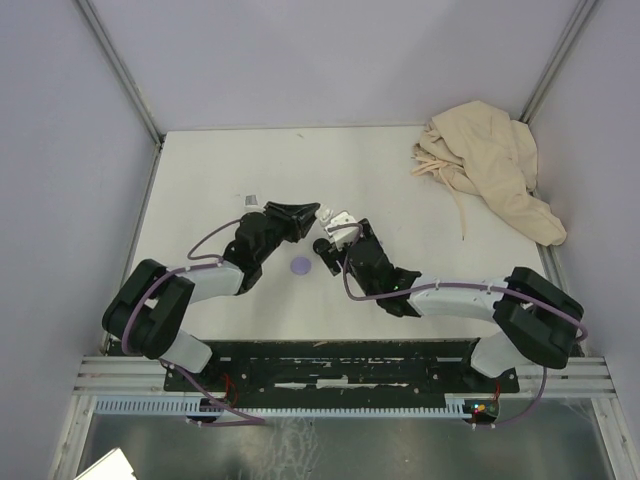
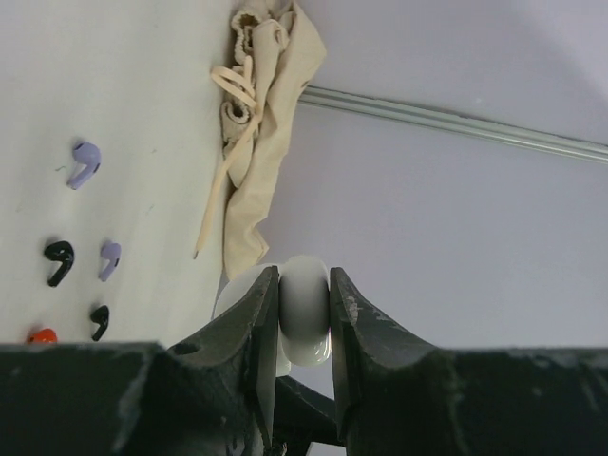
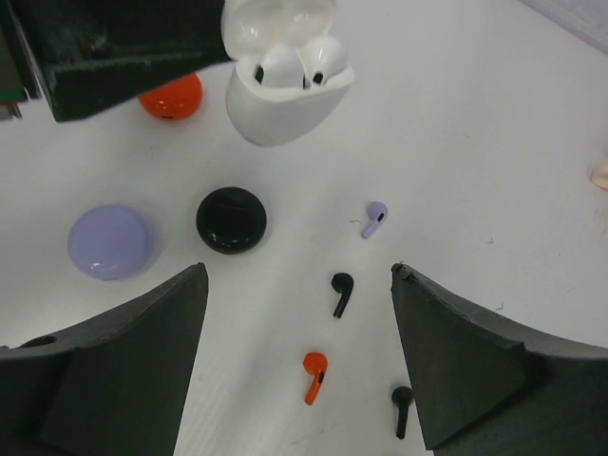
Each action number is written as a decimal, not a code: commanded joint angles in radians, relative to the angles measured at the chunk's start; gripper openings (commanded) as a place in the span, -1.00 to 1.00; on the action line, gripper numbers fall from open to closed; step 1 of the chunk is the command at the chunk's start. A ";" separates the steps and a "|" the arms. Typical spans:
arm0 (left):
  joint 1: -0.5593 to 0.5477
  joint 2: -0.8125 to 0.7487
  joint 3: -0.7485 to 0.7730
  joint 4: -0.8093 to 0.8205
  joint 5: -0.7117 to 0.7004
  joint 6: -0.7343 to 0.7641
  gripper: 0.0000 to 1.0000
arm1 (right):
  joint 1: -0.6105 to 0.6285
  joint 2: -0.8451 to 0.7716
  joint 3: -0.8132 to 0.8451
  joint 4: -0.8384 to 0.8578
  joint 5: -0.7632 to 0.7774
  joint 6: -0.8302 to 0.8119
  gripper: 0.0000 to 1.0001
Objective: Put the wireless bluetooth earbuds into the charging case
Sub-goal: Close the charging case.
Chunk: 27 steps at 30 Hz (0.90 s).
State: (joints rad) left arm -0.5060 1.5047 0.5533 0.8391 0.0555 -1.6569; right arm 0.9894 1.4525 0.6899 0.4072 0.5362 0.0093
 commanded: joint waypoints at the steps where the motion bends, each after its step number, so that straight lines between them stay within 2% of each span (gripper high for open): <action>1: -0.015 -0.038 0.033 -0.104 -0.060 -0.023 -0.94 | 0.023 0.055 0.019 0.261 0.068 -0.063 0.72; 4: -0.018 -0.034 0.038 -0.122 -0.059 -0.028 -0.94 | 0.028 0.096 0.034 0.316 0.072 -0.075 0.73; 16: -0.031 -0.028 0.036 -0.118 -0.044 -0.038 -0.94 | 0.029 0.189 0.120 0.293 0.088 -0.060 0.76; 27: -0.033 -0.052 0.001 -0.110 -0.036 -0.038 -0.94 | 0.029 0.227 0.137 0.311 0.198 -0.109 0.78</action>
State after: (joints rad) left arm -0.5346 1.4944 0.5560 0.7017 0.0269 -1.6577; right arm 1.0130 1.6772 0.7891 0.6529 0.6651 -0.0685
